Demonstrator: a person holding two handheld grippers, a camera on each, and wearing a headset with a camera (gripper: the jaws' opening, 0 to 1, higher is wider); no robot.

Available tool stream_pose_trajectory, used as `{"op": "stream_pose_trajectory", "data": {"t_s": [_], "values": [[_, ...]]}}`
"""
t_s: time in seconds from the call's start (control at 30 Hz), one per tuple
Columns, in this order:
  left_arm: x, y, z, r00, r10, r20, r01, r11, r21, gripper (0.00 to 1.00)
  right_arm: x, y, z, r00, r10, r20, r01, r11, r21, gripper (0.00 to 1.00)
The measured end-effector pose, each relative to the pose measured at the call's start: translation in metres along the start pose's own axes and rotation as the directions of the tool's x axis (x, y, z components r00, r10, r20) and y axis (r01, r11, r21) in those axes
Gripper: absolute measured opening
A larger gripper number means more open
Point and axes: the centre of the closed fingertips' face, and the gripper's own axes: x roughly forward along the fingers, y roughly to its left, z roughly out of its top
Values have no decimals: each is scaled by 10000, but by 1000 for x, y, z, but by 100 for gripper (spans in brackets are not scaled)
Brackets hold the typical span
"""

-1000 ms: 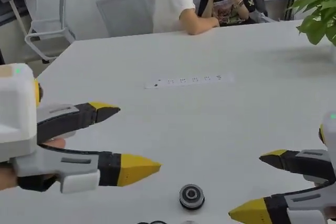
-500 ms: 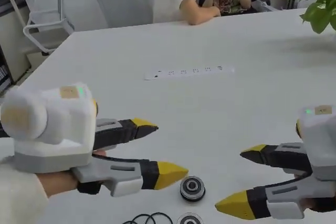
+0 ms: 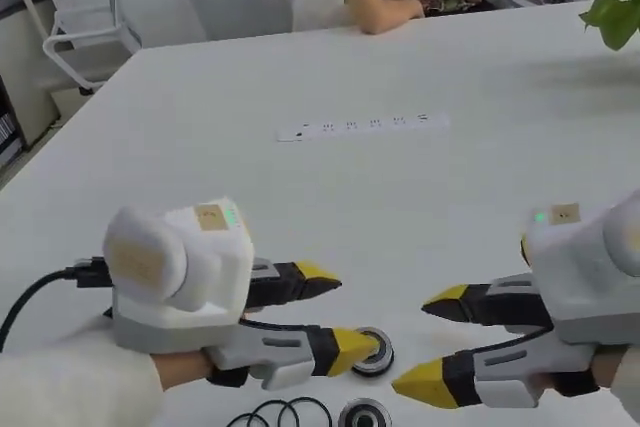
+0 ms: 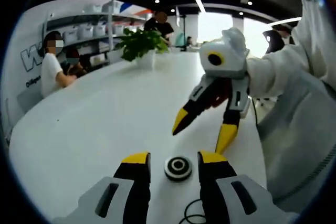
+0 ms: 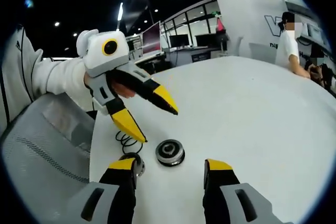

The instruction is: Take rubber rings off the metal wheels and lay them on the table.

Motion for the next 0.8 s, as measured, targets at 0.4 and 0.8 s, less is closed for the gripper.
{"op": "stream_pose_trajectory", "data": {"t_s": [0.4,0.8], "values": [[14,-3,-23,9988,70,-485,-50,9991,410,26,15,-4,-11,9999,-47,-89,49,9996,273,33],[19,-5,-28,9988,-88,-478,93,9999,102,15,24,-3,-15,9993,74,-357,-80,9999,-142,21]]}}
